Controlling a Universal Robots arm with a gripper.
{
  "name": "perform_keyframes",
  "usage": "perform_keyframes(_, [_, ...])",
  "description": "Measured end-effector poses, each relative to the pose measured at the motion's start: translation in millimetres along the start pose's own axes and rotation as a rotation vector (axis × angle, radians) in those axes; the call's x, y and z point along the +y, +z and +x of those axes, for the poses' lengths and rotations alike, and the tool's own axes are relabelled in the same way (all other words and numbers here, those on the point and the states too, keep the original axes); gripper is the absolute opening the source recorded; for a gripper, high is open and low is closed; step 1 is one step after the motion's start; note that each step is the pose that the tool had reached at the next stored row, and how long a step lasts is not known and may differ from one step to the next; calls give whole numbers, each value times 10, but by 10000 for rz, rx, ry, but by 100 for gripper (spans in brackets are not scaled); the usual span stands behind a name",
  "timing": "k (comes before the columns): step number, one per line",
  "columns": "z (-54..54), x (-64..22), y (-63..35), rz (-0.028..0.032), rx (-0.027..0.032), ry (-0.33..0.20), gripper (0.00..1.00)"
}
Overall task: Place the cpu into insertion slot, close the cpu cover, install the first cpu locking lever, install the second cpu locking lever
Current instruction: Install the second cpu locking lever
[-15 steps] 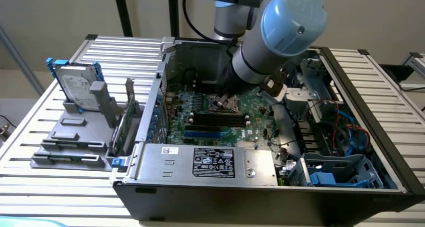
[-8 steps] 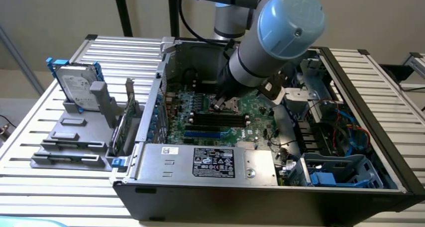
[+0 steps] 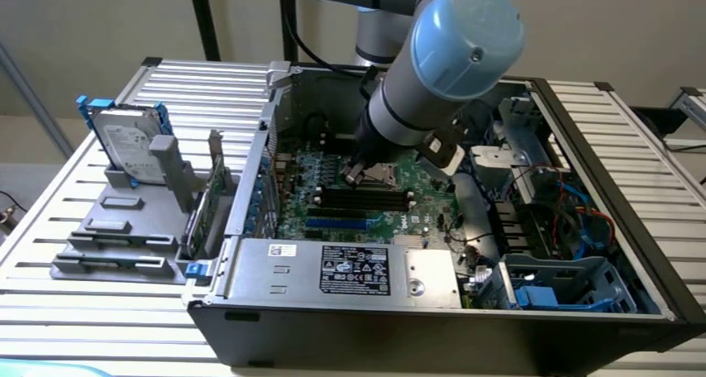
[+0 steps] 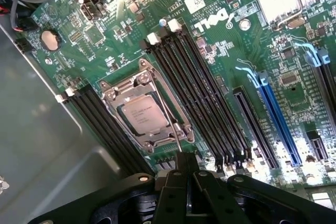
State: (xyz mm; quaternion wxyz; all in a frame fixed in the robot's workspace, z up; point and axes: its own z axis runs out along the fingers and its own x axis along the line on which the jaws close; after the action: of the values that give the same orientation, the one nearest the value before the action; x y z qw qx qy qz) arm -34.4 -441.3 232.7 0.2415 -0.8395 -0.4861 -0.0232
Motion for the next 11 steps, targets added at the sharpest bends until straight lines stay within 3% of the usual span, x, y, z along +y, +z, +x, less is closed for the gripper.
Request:
perform_keyframes(4, [-54, -54, 50, -46, 58, 132, 11])
perform_keyframes(11, [-53, -61, 116, -116, 121, 199, 11])
